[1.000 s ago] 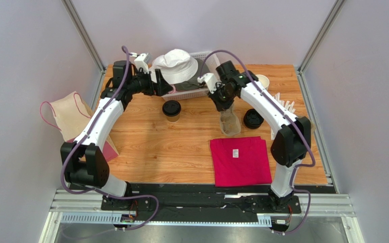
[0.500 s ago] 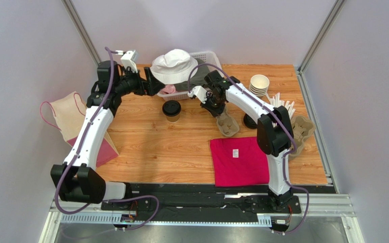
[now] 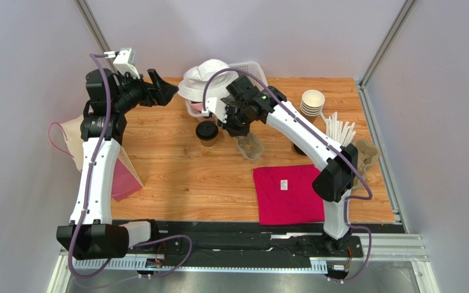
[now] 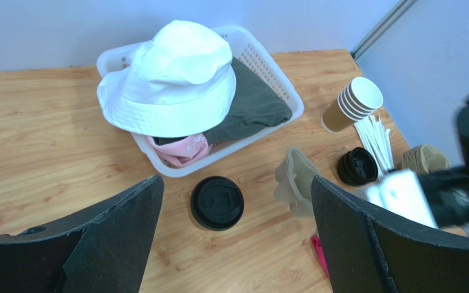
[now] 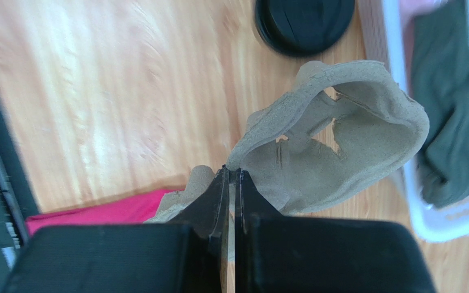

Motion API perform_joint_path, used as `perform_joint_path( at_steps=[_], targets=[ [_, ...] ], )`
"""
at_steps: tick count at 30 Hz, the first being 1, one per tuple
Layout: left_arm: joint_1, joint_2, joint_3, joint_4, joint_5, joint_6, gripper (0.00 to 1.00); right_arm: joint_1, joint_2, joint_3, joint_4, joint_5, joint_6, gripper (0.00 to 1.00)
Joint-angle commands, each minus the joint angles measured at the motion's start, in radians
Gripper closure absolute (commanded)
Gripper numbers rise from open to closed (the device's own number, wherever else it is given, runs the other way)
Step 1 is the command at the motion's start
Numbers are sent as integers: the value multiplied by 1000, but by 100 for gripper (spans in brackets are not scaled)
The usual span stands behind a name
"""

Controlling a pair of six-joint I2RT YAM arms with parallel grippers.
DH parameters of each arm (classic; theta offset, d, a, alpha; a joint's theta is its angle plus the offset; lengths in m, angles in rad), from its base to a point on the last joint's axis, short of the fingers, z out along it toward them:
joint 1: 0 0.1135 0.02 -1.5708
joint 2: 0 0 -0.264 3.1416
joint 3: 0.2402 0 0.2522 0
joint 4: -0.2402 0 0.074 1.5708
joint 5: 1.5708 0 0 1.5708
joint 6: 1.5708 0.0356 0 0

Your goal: Pack the takeout coffee

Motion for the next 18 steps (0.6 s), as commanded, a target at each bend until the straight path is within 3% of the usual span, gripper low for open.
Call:
perform_joint_path(
  at_steps=[1,10,18],
  targets=[
    [24,-18,68,-21,-20,-25,1,85,-87,96,-59,-104,4,100],
    [76,-120,158,-142,-11,-77,1,198,-19,151,128,-166,174,100],
    [182,-237,215,-249,-104,-99,1,252,128,186,313,-118,289,100]
  ],
)
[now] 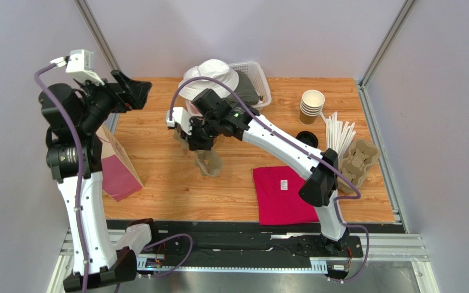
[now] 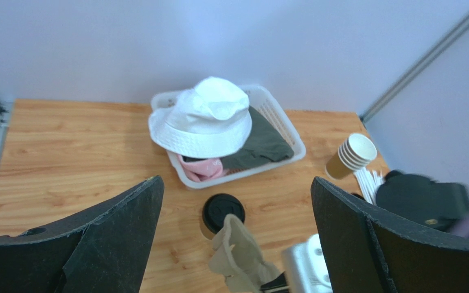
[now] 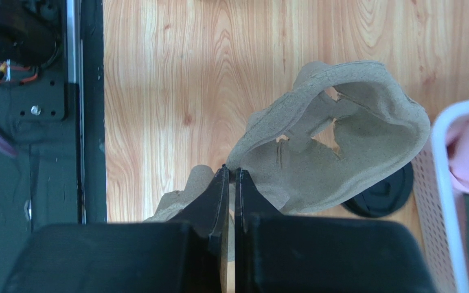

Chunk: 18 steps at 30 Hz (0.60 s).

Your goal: Pack the takeout coffee

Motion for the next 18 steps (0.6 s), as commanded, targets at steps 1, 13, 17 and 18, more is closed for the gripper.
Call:
perform_joint_path(
  at_steps=[1,13,17,18],
  targets=[
    [55,-67,62,-71,-85,-21,1,25,94,82,158,21,75,100],
    [107,-95,129,-131,-277,41,1,63,356,260,331,146,93,100],
    [109,-106,105,-134,-277,38,1,66,405,257,399,177,93,100],
    [112,-110,94,-133,-279,38,1,66,408,247,416,182,93,100]
  ],
)
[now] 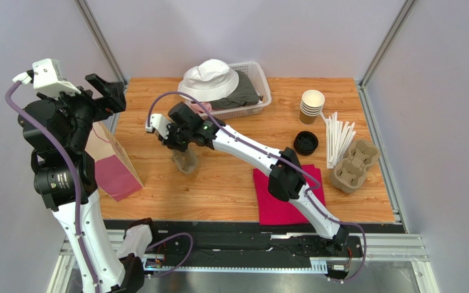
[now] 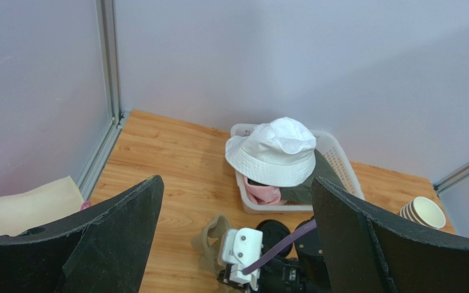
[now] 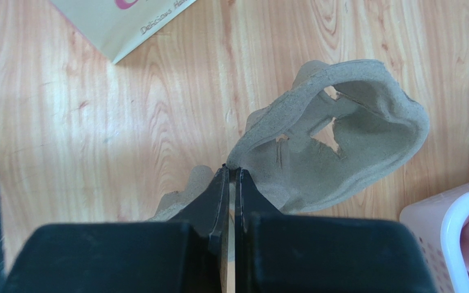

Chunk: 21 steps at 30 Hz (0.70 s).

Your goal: Pack the takeout coffee

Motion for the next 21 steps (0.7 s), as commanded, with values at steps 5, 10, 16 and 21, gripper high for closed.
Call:
perform_joint_path(
  at_steps=[5,10,16,21],
  targets=[
    [22,-18,-34,-20,-43,13,1,13,68,-5,220,64,9,100],
    [28,-7,-15,-47,-46,42,1,11,85,-9,282,71,41,78],
    [29,4,-17,-87,-64,87,1,8,82,44,296,62,84,42],
    [35,27,-14,-154,-145,119,1,-4,57,135,268,31,180,22]
  ],
)
